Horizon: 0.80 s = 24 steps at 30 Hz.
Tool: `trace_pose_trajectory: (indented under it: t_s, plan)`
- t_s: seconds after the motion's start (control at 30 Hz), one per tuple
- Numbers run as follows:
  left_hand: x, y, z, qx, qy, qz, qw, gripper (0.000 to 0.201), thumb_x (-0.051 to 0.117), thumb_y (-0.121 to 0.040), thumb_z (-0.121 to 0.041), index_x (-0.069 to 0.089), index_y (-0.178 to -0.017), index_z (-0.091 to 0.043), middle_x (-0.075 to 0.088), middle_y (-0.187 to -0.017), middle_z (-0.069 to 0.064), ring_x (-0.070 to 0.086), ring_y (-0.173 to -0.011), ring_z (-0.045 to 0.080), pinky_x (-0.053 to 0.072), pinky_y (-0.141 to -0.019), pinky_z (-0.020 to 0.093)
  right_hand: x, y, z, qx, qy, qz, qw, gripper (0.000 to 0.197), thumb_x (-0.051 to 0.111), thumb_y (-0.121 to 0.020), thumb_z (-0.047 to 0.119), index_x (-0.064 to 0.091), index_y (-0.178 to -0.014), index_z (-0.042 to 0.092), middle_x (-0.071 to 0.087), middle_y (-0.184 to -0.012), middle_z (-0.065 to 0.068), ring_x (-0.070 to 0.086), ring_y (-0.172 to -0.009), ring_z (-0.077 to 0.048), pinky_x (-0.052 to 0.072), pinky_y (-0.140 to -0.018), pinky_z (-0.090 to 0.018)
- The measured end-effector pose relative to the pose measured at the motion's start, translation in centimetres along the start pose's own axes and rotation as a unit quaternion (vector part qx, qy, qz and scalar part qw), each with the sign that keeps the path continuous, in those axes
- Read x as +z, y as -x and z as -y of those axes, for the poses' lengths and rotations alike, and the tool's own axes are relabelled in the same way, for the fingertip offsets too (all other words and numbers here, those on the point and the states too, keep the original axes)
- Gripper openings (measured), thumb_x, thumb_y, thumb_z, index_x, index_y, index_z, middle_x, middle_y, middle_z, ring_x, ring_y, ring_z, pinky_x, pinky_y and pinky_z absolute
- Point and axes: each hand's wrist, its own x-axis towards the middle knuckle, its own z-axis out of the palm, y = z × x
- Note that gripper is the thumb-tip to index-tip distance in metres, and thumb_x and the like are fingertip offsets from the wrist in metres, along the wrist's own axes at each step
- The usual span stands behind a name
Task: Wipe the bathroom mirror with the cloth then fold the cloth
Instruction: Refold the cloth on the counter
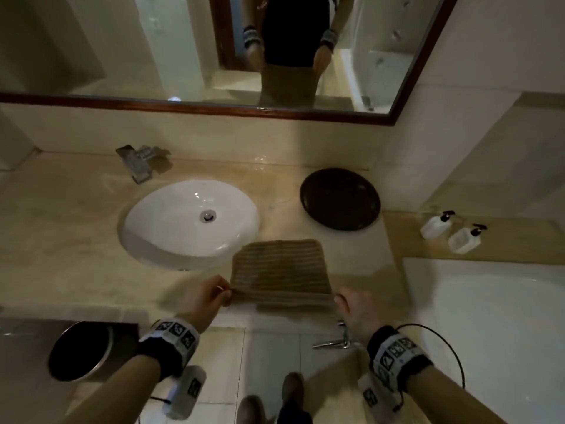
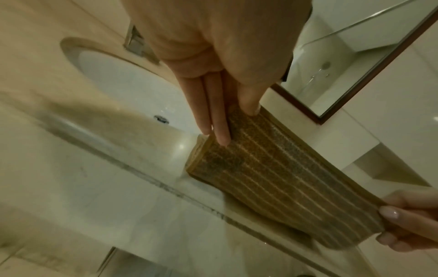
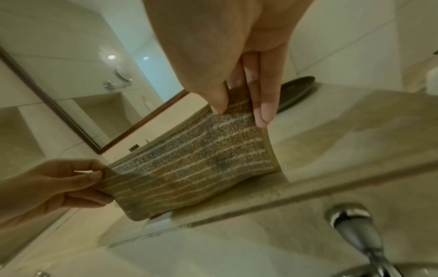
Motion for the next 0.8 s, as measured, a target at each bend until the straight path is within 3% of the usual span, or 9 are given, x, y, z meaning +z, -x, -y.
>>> trace_pose_trajectory:
  t_s: [0.07, 0.13, 0.27, 0.4, 0.57, 0.8]
  plan:
    - [0.9, 0.1, 0.7, -0.016, 0.016, 0.005, 1.000, 0.010, 0.060, -0.093, -0.021, 0.059, -0.086, -0.027, 0.070, -0.077, -0.006, 0.066, -0.075, 0.006, 0.054, -0.074, 0.027, 1.2, 0.3, 0.1, 0.021, -0.017, 0.012, 1.000, 0.026, 0.034, -0.102, 0.035, 0.057, -0.103, 0.023, 0.061, -0.086, 0.000, 0.058, -0.077, -0.018, 0.046, -0.068, -0.032]
    - [1.3, 0.0, 1.0, -0.033, 0.034, 0.010, 0.999, 0.008, 0.058, -0.095, -0.022, 0.058, -0.088, -0.025, 0.070, -0.078, -0.004, 0.068, -0.072, 0.011, 0.057, -0.070, 0.031, 1.6, 0.4, 0.2, 0.016, -0.023, -0.001, 1.000, 0.026, 0.037, -0.101, 0.032, 0.059, -0.105, 0.020, 0.065, -0.089, -0.003, 0.060, -0.079, -0.020, 0.049, -0.072, -0.035]
    - [0.8, -1.7, 0.4, -0.043, 0.046, 0.001, 0.998, 0.006, 0.057, -0.096, -0.022, 0.059, -0.090, -0.023, 0.070, -0.080, 0.000, 0.067, -0.065, 0.012, 0.052, -0.054, 0.021, 0.3, -1.3, 0.2, 0.008, -0.040, -0.012, 0.999, 0.023, 0.040, -0.101, 0.029, 0.059, -0.104, 0.018, 0.064, -0.088, -0.003, 0.059, -0.078, -0.020, 0.048, -0.073, -0.033]
    - [-0.3, -5.4, -0.7, -0.045, -0.018, -0.035, 0.998, 0.007, 0.057, -0.095, -0.029, 0.059, -0.091, -0.024, 0.067, -0.083, -0.006, 0.064, -0.069, 0.009, 0.040, -0.054, 0.015, -1.5, -5.8, 0.4, 0.015, -0.018, -0.027, 0.999, 0.019, 0.042, -0.099, 0.032, 0.060, -0.101, 0.024, 0.064, -0.088, 0.001, 0.060, -0.079, -0.019, 0.052, -0.071, -0.034]
    - [0.9, -11.8, 0.9, -0.082, -0.022, -0.064, 0.994, 0.008, 0.058, -0.094, -0.030, 0.060, -0.088, -0.024, 0.067, -0.086, -0.005, 0.064, -0.081, 0.018, 0.050, -0.077, 0.030, -1.5, -13.5, 0.8, 0.023, 0.003, -0.011, 1.000, 0.020, 0.042, -0.100, 0.031, 0.060, -0.099, 0.023, 0.063, -0.089, 0.000, 0.058, -0.079, -0.019, 0.051, -0.071, -0.033]
    - [4.3, -16.3, 3.5, -0.153, -0.119, -0.050, 0.980, 0.018, 0.053, -0.095, -0.038, 0.060, -0.093, -0.021, 0.064, -0.095, 0.002, 0.059, -0.090, 0.024, 0.048, -0.081, 0.035, 2.6, -19.9, -0.3, 0.030, 0.014, 0.004, 0.999, 0.018, 0.046, -0.098, 0.029, 0.059, -0.106, 0.019, 0.059, -0.104, -0.005, 0.058, -0.091, -0.023, 0.052, -0.078, -0.038]
